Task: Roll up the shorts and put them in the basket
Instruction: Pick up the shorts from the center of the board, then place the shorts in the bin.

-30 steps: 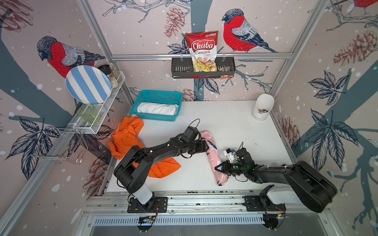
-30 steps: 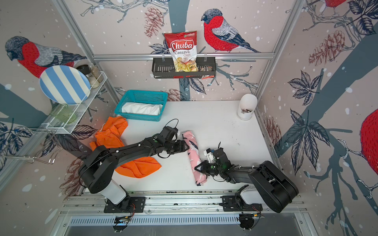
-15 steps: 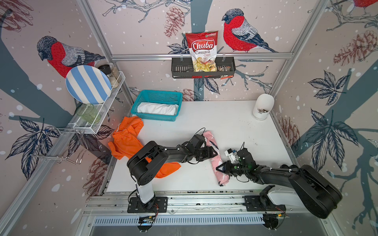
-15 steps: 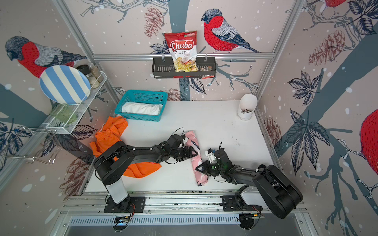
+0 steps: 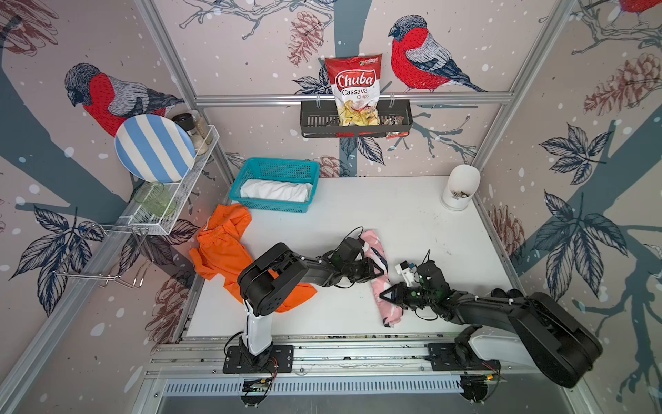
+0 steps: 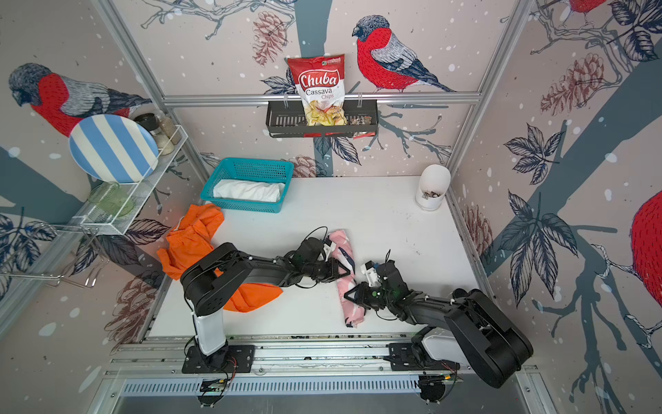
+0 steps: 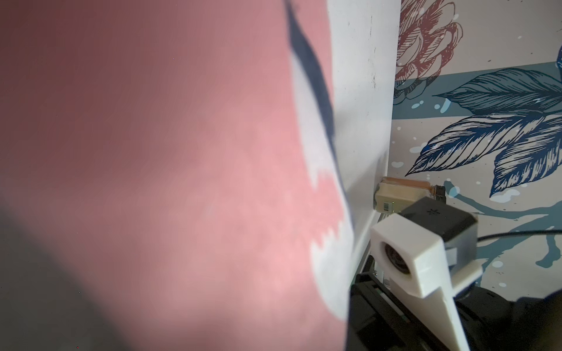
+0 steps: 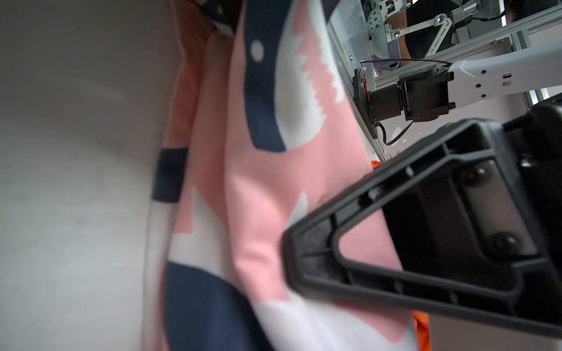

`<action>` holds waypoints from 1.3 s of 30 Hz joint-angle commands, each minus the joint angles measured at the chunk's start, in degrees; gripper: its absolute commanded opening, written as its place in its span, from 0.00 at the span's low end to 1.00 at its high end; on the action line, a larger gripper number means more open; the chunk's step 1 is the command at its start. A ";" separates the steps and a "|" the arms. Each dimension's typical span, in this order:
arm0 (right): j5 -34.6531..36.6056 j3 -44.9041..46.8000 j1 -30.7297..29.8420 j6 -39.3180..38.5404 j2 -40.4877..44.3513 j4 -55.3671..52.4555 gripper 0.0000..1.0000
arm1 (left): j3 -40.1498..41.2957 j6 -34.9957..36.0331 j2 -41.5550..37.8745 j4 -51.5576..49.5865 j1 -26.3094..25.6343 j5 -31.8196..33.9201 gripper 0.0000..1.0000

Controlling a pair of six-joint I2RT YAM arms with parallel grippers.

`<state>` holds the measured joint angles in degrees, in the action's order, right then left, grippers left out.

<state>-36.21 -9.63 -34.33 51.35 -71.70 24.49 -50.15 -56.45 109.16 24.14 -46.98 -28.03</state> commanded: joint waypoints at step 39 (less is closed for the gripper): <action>9.96 -14.82 10.35 -10.48 24.98 -24.56 0.88 | -59.31 -0.92 17.22 -12.14 50.41 -6.55 0.20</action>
<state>-24.95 -24.21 -23.99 41.95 -46.54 -0.75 -104.84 -50.96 122.72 4.40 1.87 -31.86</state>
